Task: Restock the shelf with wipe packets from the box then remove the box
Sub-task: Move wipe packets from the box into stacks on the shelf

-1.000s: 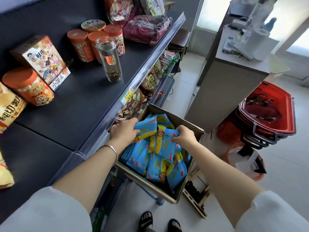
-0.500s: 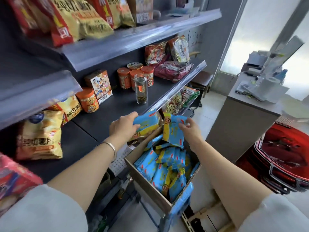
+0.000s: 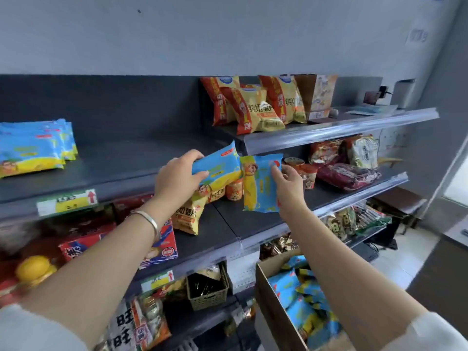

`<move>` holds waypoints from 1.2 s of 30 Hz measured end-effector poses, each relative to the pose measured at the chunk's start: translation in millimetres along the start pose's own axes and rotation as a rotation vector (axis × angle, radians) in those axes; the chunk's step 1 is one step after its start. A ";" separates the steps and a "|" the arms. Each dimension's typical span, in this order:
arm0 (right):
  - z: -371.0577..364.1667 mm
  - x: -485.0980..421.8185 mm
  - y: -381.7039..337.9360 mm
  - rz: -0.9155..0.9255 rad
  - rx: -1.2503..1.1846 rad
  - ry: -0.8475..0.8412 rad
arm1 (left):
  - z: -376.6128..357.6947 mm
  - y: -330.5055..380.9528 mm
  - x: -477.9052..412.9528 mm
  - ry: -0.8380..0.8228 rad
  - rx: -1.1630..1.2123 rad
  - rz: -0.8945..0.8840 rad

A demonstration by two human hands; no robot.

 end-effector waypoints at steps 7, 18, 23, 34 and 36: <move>-154.4 4.6 -66.7 0.175 -0.036 -0.255 | 133.7 -83.5 24.5 0.269 -0.112 0.079; -393.7 30.3 -101.2 0.567 0.487 -0.474 | 277.3 -267.2 64.5 0.321 -0.465 0.299; -477.4 38.9 -82.4 0.776 1.059 -0.504 | 296.1 -348.7 71.6 0.115 -0.552 0.432; -563.1 38.4 -43.3 0.823 1.416 -0.562 | 289.3 -415.3 55.8 0.011 -0.602 0.425; -567.5 35.5 -39.8 0.818 1.406 -0.577 | 283.9 -414.9 51.7 0.017 -0.661 0.382</move>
Point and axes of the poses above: each hand's wrist, its own x-axis away from the middle knuckle, its own z-axis out of the back of the hand, y = z × x, the point moved 6 cm from there along -x, towards the middle knuckle, and after that the axes turned 8 degrees about -y, right-handed, at the moved point
